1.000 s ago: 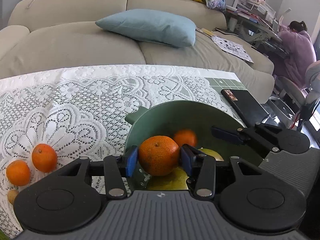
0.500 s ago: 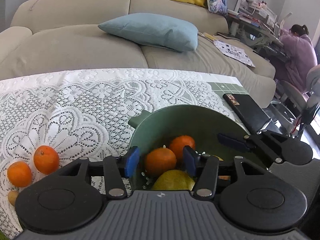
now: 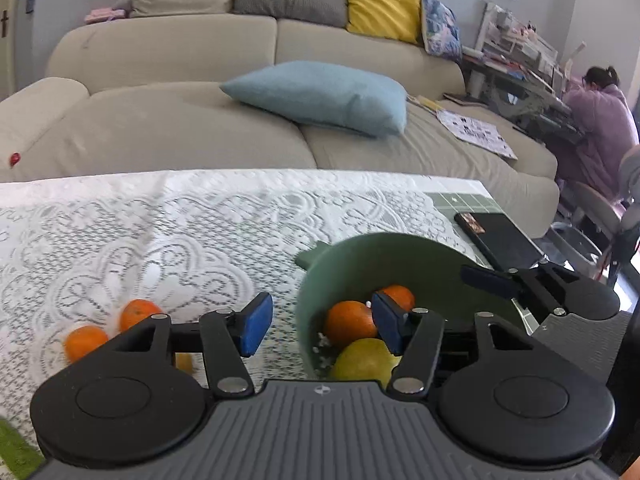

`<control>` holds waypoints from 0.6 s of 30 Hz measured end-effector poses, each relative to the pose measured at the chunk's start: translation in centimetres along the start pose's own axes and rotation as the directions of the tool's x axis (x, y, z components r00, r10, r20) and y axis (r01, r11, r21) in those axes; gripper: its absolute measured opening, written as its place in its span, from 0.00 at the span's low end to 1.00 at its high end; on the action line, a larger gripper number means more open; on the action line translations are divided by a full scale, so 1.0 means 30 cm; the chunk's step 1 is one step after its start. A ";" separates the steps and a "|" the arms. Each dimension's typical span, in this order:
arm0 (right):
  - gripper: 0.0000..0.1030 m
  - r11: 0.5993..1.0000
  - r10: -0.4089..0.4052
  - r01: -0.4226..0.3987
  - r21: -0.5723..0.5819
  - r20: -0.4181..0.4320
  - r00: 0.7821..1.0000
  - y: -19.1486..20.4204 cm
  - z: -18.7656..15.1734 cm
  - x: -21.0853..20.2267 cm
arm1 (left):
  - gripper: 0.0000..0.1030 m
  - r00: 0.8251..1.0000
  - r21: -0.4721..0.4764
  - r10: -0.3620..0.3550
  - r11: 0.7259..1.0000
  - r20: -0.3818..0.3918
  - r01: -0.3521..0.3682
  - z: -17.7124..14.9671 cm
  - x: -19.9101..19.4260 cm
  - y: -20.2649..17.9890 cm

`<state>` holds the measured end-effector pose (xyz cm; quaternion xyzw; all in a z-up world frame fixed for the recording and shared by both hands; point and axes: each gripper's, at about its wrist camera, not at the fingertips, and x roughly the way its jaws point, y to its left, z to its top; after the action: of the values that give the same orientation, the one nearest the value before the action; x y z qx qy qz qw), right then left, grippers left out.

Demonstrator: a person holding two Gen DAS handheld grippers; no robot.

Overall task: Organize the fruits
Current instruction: 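Open the left tool to drop its orange while the right tool releases its orange into the colander, then withdraw both tools from the colander toward the remaining oranges and small brown fruits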

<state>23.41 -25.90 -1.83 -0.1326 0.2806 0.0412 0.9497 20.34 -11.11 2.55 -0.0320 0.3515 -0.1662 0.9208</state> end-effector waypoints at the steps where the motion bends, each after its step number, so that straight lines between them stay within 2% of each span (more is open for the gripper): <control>1: 0.68 1.000 0.005 -0.005 0.008 0.019 1.000 0.005 0.004 -0.010 | 0.65 1.000 -0.009 -0.002 1.000 0.007 0.002 0.000 -0.011 0.010; 4: 0.70 1.000 0.017 -0.018 0.017 0.072 0.997 0.028 0.014 -0.041 | 0.65 0.999 -0.020 0.015 1.000 0.033 -0.014 -0.007 -0.051 0.040; 12: 0.76 0.999 0.047 -0.051 0.014 0.195 0.980 0.117 0.043 -0.106 | 0.67 0.988 0.010 0.132 0.991 0.084 -0.134 -0.044 -0.131 0.123; 18: 0.78 0.995 0.093 -0.101 0.017 0.252 0.963 0.186 0.054 -0.134 | 0.67 0.977 -0.012 0.190 0.982 0.100 -0.190 -0.067 -0.177 0.216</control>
<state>20.03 -20.10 0.38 -0.0981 0.1650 0.0999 0.9763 17.15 -3.15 3.29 -0.0076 0.3062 -0.0754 0.9490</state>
